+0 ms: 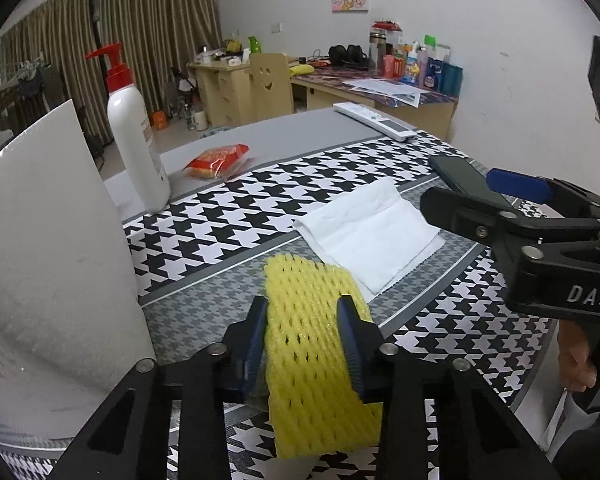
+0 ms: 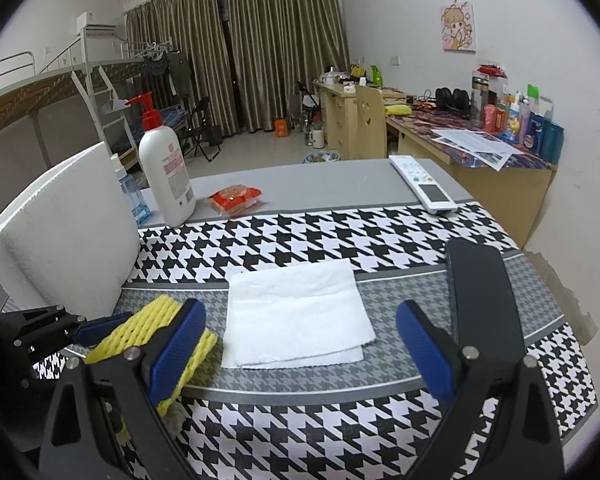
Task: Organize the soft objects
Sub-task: 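Close the left tool on the yellow sponge and lift it, then pinch the white cloth center with the right tool while the left tool holds the sponge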
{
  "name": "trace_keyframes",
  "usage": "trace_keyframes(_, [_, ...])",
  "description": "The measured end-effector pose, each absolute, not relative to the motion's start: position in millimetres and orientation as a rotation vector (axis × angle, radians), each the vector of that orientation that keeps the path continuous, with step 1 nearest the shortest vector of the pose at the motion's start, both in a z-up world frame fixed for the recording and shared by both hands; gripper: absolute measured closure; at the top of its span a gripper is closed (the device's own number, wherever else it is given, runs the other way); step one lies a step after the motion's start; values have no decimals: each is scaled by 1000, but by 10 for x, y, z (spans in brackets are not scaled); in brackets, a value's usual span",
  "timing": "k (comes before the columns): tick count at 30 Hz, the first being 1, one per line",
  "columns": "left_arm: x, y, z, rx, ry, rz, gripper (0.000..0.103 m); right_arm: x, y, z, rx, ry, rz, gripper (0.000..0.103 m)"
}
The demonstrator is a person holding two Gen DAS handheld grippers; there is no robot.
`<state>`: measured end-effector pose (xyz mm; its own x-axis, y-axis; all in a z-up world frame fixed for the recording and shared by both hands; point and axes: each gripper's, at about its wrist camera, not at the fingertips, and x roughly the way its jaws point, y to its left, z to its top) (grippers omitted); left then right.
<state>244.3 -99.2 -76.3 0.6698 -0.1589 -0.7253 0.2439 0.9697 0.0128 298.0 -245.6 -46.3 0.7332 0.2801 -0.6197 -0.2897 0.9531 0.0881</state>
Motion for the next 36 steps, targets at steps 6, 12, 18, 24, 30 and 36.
trace_keyframes(6, [2434, -963, -742, 107, 789, -251, 90, 3060, -2412, -534, -27, 712, 302, 5])
trace_keyframes(12, [2398, -951, -684, 88, 769, -292, 91, 3177, -2354, -618, -49, 750, 292, 5])
trace_keyframes(18, [2386, -910, -637, 64, 751, -304, 91, 3271, -2247, -711, -98, 797, 277, 5])
trace_keyframes(24, [2371, -865, -647, 57, 746, -303, 91, 3349, -2193, -806, -123, 835, 274, 5])
trace_keyframes(30, [2371, -868, -663, 58, 756, -308, 91, 3396, -2118, -888, -147, 868, 290, 15])
trace_keyframes(36, [2378, -850, -670, 53, 759, -301, 91, 3465, -2099, -1014, -157, 927, 285, 27])
